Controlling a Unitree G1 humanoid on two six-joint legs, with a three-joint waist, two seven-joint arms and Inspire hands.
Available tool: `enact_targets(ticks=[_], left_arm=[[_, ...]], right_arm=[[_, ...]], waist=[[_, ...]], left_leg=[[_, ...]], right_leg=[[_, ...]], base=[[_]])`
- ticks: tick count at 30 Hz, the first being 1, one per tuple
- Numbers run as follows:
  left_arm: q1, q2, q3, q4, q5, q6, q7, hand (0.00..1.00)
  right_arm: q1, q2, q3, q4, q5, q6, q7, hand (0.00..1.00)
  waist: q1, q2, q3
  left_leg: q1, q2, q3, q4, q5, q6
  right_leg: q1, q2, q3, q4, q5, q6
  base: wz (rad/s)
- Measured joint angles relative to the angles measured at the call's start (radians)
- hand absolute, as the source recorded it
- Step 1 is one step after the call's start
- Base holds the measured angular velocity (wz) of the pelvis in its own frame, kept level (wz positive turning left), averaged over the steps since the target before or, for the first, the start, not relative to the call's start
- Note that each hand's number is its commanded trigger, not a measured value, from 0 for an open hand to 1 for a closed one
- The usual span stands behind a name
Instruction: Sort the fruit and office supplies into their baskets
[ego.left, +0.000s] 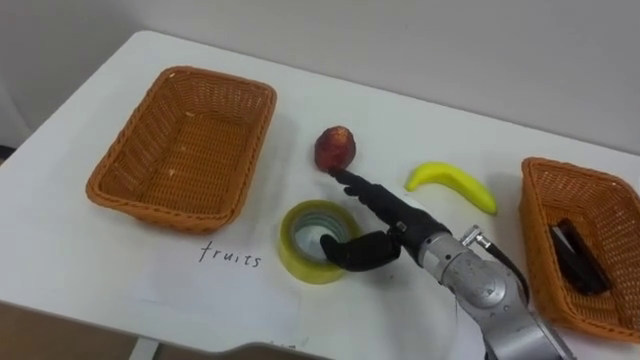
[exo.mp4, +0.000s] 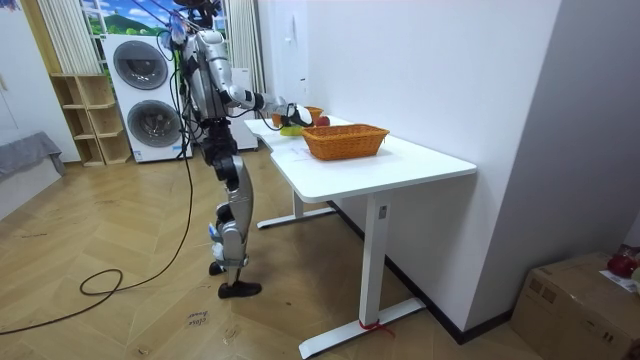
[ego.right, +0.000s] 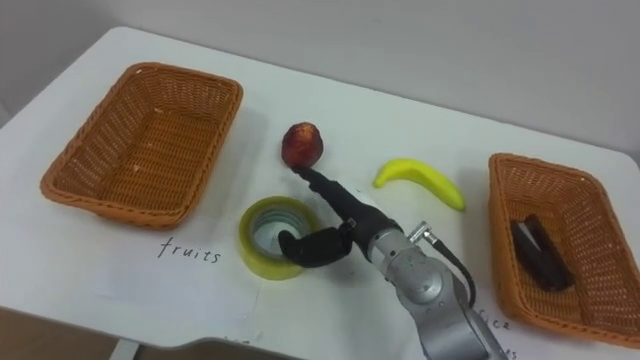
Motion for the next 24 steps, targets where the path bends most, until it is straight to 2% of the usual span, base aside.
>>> enact_targets(ticks=[5,9,12,20,24], left_arm=[[0.003,0.012,0.018,-0.011,0.009,-0.002,-0.017,0.00],[-0.004,0.017,0.035,-0.023,0.008,-0.002,-0.020,0.00],[-0.004,0.023,0.037,-0.023,0.008,-0.002,-0.020,0.00],[0.003,0.024,0.041,-0.021,0.008,-0.002,-0.026,0.00],[0.003,0.026,0.071,-0.021,0.008,-0.002,-0.043,0.00]], right_arm=[[-0.002,0.000,-0.014,0.000,-0.007,0.009,0.037,0.00],[-0.018,0.000,-0.016,-0.001,-0.039,0.014,0.062,0.00],[-0.027,-0.007,-0.016,-0.001,-0.041,0.031,0.087,0.00],[-0.032,-0.011,-0.016,0.000,-0.075,0.034,0.129,0.00],[-0.036,-0.025,-0.015,-0.015,-0.078,0.047,0.170,0.00]], waist=[[0.007,-0.013,-0.0041],[0.014,-0.016,-0.0037],[0.023,-0.018,-0.0025],[0.029,-0.039,0.0053],[0.029,-0.051,0.0014]], left_leg=[[0.002,0.000,0.000,0.001,0.000,0.000],[0.004,0.000,0.001,0.000,0.000,0.000],[0.012,0.000,0.002,0.001,0.000,0.001],[0.020,0.000,0.001,0.000,0.000,0.001],[0.017,-0.001,-0.004,0.001,0.000,0.001]], right_leg=[[0.000,0.000,-0.002,0.000,0.000,0.000],[0.001,0.000,-0.001,0.000,0.000,0.000],[0.007,0.000,0.001,0.000,0.000,0.000],[0.019,0.004,-0.001,0.001,0.000,0.000],[0.019,0.004,-0.004,0.000,0.000,0.000]], base=[[0.00],[0.00],[0.00],[0.00],[0.03]])
